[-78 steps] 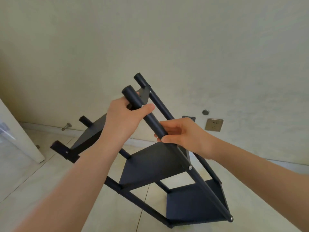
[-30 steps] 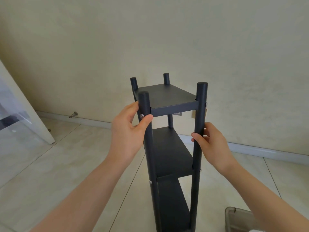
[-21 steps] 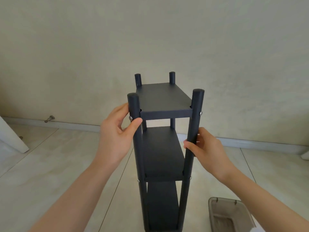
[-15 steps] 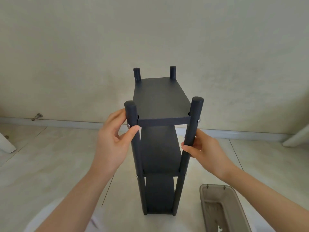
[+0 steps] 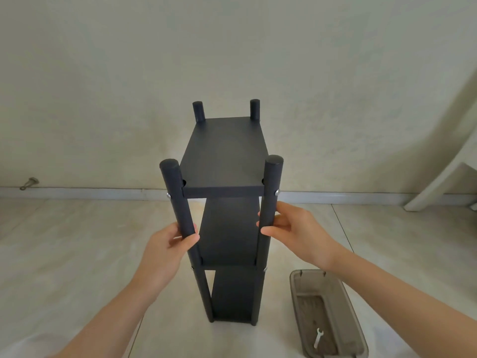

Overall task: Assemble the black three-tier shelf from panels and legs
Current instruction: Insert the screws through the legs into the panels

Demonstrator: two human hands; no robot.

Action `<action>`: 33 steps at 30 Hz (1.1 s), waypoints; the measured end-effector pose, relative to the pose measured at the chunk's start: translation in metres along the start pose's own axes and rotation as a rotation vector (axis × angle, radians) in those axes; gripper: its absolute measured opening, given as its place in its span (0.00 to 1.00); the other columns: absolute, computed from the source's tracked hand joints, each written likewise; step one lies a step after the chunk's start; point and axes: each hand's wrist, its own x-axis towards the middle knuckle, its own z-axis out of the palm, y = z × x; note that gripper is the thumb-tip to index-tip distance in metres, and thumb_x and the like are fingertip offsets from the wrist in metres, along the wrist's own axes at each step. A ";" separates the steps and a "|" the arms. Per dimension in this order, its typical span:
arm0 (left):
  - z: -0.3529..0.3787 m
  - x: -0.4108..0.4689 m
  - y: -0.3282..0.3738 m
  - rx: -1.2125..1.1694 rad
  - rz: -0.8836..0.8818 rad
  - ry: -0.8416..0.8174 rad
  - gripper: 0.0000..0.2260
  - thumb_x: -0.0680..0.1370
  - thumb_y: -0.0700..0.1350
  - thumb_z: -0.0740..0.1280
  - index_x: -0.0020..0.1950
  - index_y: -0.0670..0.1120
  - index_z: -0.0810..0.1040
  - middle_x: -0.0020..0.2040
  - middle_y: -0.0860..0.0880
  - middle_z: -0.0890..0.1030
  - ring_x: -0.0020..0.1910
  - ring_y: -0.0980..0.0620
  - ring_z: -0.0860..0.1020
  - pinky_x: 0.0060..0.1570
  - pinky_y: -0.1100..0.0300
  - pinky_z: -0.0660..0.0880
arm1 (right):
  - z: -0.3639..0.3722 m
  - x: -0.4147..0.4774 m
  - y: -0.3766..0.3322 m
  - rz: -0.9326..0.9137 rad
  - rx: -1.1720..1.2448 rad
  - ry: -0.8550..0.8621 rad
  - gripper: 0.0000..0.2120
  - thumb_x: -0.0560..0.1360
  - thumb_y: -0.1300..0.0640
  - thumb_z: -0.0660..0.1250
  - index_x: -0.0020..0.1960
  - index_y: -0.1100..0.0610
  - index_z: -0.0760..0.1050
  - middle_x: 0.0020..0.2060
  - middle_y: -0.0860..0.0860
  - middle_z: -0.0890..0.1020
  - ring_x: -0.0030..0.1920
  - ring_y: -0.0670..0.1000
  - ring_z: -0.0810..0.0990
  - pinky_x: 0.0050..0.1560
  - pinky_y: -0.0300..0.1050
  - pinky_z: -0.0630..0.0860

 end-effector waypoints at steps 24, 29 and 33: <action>-0.033 0.066 0.043 -0.122 0.006 0.111 0.04 0.81 0.44 0.69 0.55 0.50 0.81 0.47 0.48 0.84 0.50 0.48 0.83 0.56 0.44 0.80 | 0.010 0.041 -0.057 -0.040 0.387 0.171 0.14 0.76 0.62 0.71 0.61 0.57 0.81 0.47 0.49 0.87 0.49 0.47 0.86 0.52 0.44 0.82; -0.033 0.071 0.038 -0.184 0.007 0.092 0.05 0.81 0.45 0.69 0.50 0.56 0.80 0.44 0.51 0.85 0.49 0.48 0.84 0.50 0.49 0.81 | 0.008 0.040 -0.061 -0.058 0.378 0.183 0.14 0.75 0.62 0.72 0.60 0.57 0.81 0.45 0.48 0.87 0.47 0.46 0.86 0.47 0.38 0.82; -0.035 0.077 0.029 -0.166 0.020 0.101 0.08 0.82 0.46 0.67 0.60 0.53 0.78 0.50 0.52 0.84 0.50 0.51 0.84 0.51 0.50 0.81 | 0.007 0.047 -0.072 -0.072 0.377 0.141 0.13 0.75 0.63 0.72 0.59 0.57 0.81 0.46 0.49 0.87 0.47 0.48 0.86 0.49 0.44 0.83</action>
